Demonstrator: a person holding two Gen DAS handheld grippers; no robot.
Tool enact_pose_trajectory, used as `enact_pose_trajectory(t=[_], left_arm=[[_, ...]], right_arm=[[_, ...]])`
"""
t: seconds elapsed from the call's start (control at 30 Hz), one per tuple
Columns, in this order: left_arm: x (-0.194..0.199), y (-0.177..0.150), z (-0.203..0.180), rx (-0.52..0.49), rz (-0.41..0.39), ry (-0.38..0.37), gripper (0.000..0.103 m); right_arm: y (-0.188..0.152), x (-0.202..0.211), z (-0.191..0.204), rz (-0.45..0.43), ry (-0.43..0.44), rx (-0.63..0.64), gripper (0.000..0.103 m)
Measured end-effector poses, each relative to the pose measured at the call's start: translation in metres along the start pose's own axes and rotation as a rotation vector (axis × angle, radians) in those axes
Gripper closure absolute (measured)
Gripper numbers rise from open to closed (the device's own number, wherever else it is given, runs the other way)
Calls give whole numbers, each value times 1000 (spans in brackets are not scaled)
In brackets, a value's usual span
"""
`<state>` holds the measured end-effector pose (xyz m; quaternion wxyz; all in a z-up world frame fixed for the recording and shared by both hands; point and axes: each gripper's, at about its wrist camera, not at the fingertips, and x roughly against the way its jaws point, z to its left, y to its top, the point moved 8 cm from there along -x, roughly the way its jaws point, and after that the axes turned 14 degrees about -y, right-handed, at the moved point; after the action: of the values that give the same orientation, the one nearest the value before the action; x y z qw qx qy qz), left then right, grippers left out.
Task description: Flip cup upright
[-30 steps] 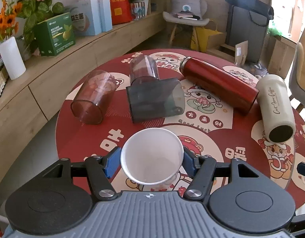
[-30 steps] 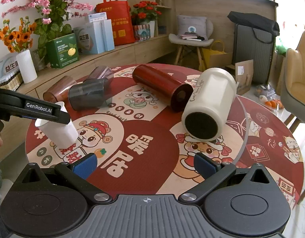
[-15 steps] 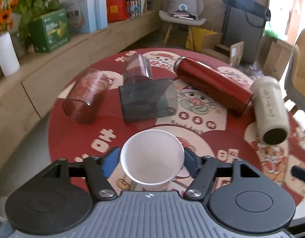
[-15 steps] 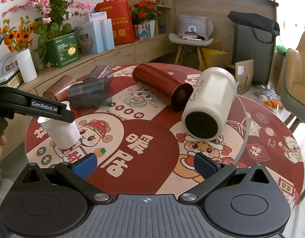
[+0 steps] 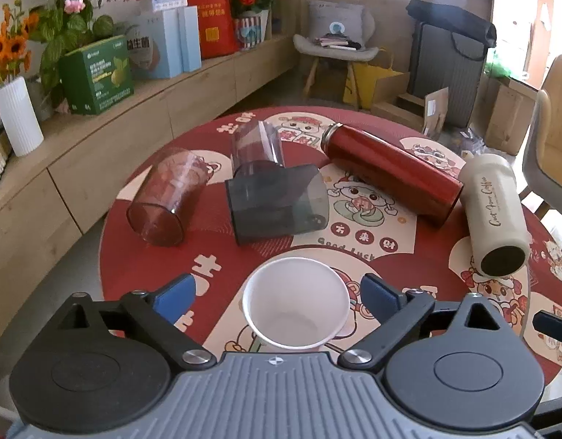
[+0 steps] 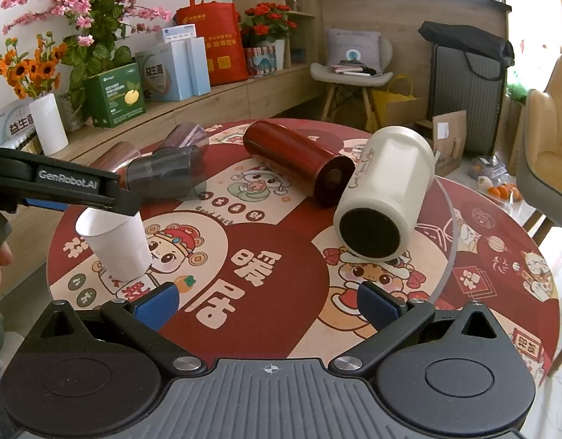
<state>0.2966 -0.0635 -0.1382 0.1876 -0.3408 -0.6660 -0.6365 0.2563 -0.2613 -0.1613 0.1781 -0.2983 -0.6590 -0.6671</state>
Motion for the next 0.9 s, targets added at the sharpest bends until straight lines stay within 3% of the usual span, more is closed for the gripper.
enact_pose_trajectory(t=[0.33,0.9], left_arm=[[47,-4,10,-70,-10,42,2],[156,-48,33,-92,-67,3,0]], right_arm=[[4,12,9,28,-9,-51,0],[0,121,47,21,-98,-42,0]])
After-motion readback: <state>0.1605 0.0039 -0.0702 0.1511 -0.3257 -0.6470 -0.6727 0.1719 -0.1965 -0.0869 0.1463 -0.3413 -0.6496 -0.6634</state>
